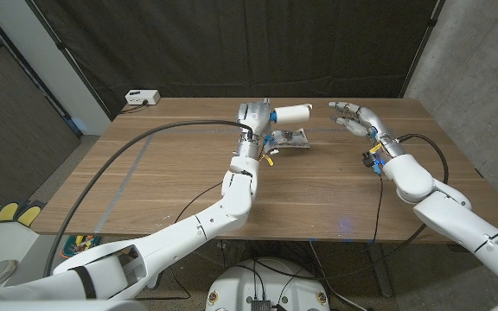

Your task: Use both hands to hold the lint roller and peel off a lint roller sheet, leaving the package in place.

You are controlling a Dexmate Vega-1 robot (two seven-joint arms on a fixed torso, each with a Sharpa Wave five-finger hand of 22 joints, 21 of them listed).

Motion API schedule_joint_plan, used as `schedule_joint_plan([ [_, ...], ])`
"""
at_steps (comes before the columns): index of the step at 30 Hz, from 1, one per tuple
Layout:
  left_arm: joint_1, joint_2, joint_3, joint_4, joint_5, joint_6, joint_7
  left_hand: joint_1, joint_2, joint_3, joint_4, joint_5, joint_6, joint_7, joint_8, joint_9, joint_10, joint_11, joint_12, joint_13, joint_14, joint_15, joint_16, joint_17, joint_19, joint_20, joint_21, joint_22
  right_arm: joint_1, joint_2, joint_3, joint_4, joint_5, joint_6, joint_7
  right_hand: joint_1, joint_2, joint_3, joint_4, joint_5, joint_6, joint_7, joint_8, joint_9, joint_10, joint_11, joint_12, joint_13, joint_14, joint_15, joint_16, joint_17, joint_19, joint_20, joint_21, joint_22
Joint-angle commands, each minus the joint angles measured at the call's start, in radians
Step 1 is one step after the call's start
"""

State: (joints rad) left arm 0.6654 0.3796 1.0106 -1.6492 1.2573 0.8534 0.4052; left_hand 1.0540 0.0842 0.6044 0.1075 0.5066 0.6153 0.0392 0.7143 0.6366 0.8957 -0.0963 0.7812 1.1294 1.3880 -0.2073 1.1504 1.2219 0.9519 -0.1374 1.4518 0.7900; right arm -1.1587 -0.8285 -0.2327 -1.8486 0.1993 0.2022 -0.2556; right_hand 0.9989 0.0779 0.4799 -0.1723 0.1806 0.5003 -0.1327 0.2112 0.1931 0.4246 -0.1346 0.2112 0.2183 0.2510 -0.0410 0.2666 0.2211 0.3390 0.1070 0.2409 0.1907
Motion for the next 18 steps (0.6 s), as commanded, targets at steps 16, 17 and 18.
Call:
schedule_joint_plan([
  [16, -0.008, 0.003, 0.011, -0.008, 0.020, -0.013, -0.021, 0.015, -0.001, 0.016, 0.002, -0.012, 0.028, -0.004, 0.009, -0.006, 0.008, -0.007, 0.016, -0.004, -0.012, 0.000, 0.022, 0.002, 0.007, -0.075, 0.001, 0.004, 0.030, -0.007, -0.046, -0.134, -0.235, -0.115, -0.033, 0.003, -0.037, -0.043, 0.008, 0.007, 0.050, -0.019, 0.021, 0.005, 0.038, -0.021, 0.019, 0.010, 0.045, -0.044, 0.026, 0.011, 0.029, 0.001, 0.013, 0.001],
  [17, -0.007, 0.003, 0.012, -0.008, 0.023, -0.011, -0.022, 0.015, -0.001, 0.016, 0.002, -0.012, 0.027, -0.004, 0.009, -0.007, 0.008, -0.006, 0.017, -0.004, -0.012, 0.000, 0.022, 0.002, 0.007, -0.075, 0.001, 0.003, 0.035, -0.004, -0.050, -0.129, -0.241, -0.106, -0.036, 0.004, -0.037, -0.045, 0.008, 0.008, 0.055, -0.020, 0.022, 0.005, 0.039, -0.025, 0.019, 0.011, 0.046, -0.044, 0.027, 0.011, 0.030, -0.001, 0.014, 0.001],
  [18, -0.006, 0.004, 0.012, -0.010, 0.024, -0.012, -0.025, 0.015, -0.001, 0.016, 0.002, -0.012, 0.026, -0.004, 0.008, -0.006, 0.008, -0.006, 0.017, -0.004, -0.012, 0.000, 0.022, 0.002, 0.009, -0.075, 0.003, 0.005, 0.038, 0.004, -0.053, -0.125, -0.250, -0.101, -0.045, 0.005, -0.037, -0.046, 0.008, 0.008, 0.056, -0.021, 0.022, 0.005, 0.040, -0.026, 0.020, 0.011, 0.046, -0.046, 0.028, 0.012, 0.031, -0.001, 0.014, 0.001],
])
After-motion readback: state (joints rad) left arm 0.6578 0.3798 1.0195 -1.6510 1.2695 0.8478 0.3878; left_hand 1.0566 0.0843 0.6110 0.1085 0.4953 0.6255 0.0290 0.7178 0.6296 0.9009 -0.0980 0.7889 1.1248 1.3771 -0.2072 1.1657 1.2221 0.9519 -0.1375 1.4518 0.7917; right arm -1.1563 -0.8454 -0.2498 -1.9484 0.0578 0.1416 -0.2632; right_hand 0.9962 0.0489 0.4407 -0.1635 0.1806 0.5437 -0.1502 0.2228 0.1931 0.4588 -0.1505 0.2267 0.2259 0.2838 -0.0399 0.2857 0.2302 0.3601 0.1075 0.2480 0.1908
